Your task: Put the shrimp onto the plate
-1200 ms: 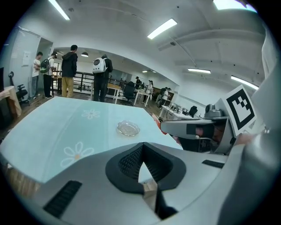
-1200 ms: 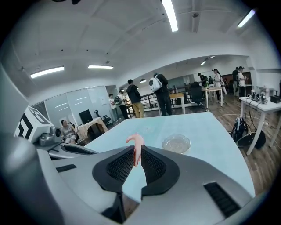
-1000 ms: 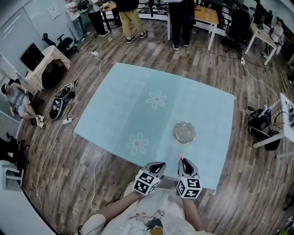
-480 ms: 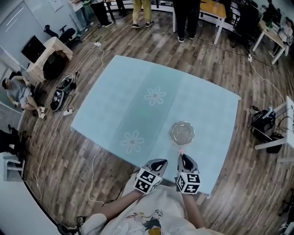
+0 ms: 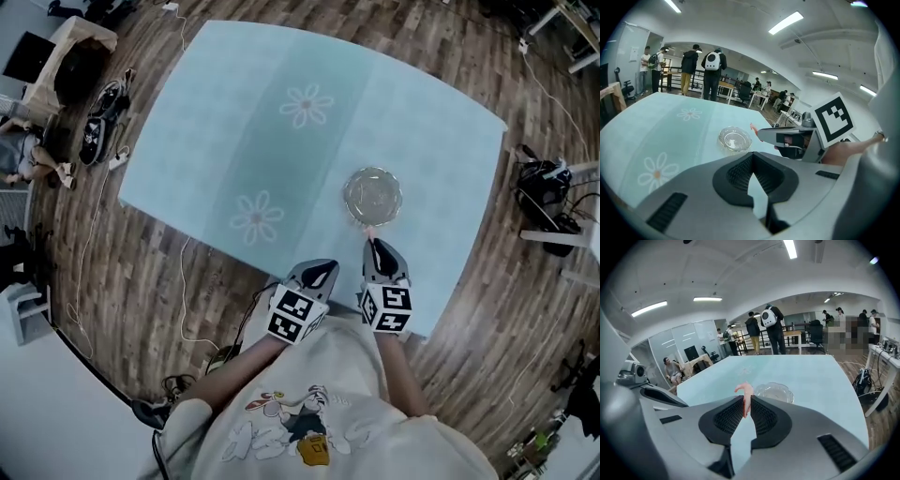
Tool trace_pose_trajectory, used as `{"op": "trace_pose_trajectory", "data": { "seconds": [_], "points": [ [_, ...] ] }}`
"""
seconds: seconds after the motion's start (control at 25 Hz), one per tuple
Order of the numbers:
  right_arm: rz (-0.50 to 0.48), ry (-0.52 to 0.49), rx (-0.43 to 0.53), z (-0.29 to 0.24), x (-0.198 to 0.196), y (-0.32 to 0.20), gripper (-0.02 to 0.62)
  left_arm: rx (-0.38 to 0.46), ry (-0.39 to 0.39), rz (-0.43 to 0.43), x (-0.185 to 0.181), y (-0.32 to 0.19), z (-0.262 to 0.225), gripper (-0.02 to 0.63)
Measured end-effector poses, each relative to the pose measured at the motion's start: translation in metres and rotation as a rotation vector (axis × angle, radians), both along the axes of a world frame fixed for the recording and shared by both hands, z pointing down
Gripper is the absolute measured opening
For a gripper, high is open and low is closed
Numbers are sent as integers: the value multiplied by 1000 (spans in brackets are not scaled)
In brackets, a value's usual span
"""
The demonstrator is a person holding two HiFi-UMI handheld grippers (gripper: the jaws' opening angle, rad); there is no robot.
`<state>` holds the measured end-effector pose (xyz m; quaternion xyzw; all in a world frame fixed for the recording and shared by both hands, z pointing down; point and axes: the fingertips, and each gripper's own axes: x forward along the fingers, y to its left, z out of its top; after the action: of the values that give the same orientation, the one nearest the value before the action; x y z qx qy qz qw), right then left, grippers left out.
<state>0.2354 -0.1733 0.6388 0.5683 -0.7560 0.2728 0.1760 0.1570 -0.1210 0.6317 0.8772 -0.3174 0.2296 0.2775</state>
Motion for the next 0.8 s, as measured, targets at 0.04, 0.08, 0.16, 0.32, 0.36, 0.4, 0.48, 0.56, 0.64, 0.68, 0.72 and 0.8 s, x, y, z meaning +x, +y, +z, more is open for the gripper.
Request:
{"op": "trace_pose_trajectory", "data": {
  "seconds": [0.04, 0.08, 0.16, 0.32, 0.36, 0.4, 0.48, 0.56, 0.64, 0.68, 0.72, 0.8],
  "points": [
    [-5, 11, -7, 5, 1, -3, 64, -13, 1, 4, 1, 1, 4, 8],
    [-8, 19, -13, 10, 1, -6, 64, -22, 0, 6, 1, 2, 7, 7],
    [-13, 33, -16, 21, 3, -15, 64, -28, 1, 6, 2, -1, 13, 8],
    [-30, 58, -2, 38, 5, -34, 64, -8, -17, 28, 8, -9, 25, 8],
    [-37, 65, 5, 40, 4, -38, 64, -3, -27, 41, 10, -11, 29, 8],
    [-46, 74, 11, 42, 3, -42, 64, -1, -38, 51, 11, -12, 34, 8],
    [-57, 86, 12, 49, 2, -49, 64, -12, -60, 62, 12, -10, 49, 8],
    [-53, 87, 4, 56, 4, -54, 64, -35, -73, 65, 13, -7, 63, 8],
    [-45, 90, -7, 64, 7, -59, 64, -41, -77, 78, 16, -6, 69, 8],
    [-43, 92, -14, 68, 8, -62, 64, -40, -78, 87, 17, -6, 71, 6],
    [-41, 94, -22, 73, 10, -64, 64, -37, -80, 97, 19, -7, 73, 8],
    [-37, 102, -40, 82, 16, -69, 64, -36, -85, 111, 25, -11, 77, 7]
  ]
}}
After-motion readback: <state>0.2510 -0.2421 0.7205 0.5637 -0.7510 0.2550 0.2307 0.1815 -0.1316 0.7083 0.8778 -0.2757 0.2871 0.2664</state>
